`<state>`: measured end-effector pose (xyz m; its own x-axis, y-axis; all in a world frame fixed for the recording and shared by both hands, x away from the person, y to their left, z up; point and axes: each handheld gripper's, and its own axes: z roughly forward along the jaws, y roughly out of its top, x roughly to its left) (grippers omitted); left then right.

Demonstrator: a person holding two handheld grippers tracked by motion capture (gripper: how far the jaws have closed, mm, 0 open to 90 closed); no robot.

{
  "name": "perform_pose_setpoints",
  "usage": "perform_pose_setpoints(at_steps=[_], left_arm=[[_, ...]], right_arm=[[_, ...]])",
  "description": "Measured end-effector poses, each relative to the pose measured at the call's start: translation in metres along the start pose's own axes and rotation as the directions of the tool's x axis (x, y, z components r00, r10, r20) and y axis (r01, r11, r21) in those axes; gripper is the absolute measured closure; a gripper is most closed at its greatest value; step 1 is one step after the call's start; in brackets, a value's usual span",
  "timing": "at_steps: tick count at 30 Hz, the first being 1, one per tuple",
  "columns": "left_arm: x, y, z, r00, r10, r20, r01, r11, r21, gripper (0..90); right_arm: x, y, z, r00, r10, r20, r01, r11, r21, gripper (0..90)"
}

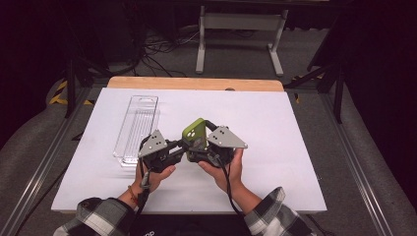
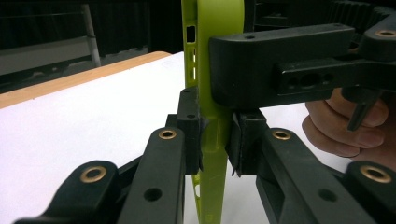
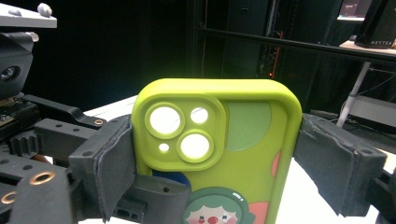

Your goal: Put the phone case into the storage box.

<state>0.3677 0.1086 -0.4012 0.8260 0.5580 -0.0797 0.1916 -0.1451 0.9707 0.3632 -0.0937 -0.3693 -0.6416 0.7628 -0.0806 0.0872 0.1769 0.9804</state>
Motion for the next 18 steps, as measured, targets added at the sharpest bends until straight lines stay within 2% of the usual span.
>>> perform_pose_setpoints(at_steps=[3, 10, 14, 18], left_arm=[[0.0003, 0.0005, -0.0012, 0.9999, 0.007, 0.008, -0.007, 1.0, 0.004, 77.4], [0.0005, 0.0007, -0.0027, 0.9995, 0.032, -0.008, -0.032, 0.9994, 0.016, 77.5], [0.002, -0.0001, -0.0034, 0.9994, 0.032, -0.008, -0.032, 0.9993, 0.018, 77.6], [0.002, 0.0001, -0.0048, 0.9984, 0.056, -0.013, -0.055, 0.9982, 0.023, 77.6]], right_arm=[[0.0009, 0.0001, -0.0004, 1.0, -0.004, 0.003, 0.004, 1.0, -0.003, 15.6], [0.0022, 0.0012, -0.0013, 0.9999, -0.016, 0.0, 0.016, 1.0, -0.003, 14.8], [-0.0011, 0.0039, -0.0062, 0.9998, -0.017, -0.009, 0.017, 0.999, -0.046, 15.1], [-0.0026, 0.0051, -0.0079, 0.9997, -0.022, -0.006, 0.022, 0.999, -0.05, 14.6]])
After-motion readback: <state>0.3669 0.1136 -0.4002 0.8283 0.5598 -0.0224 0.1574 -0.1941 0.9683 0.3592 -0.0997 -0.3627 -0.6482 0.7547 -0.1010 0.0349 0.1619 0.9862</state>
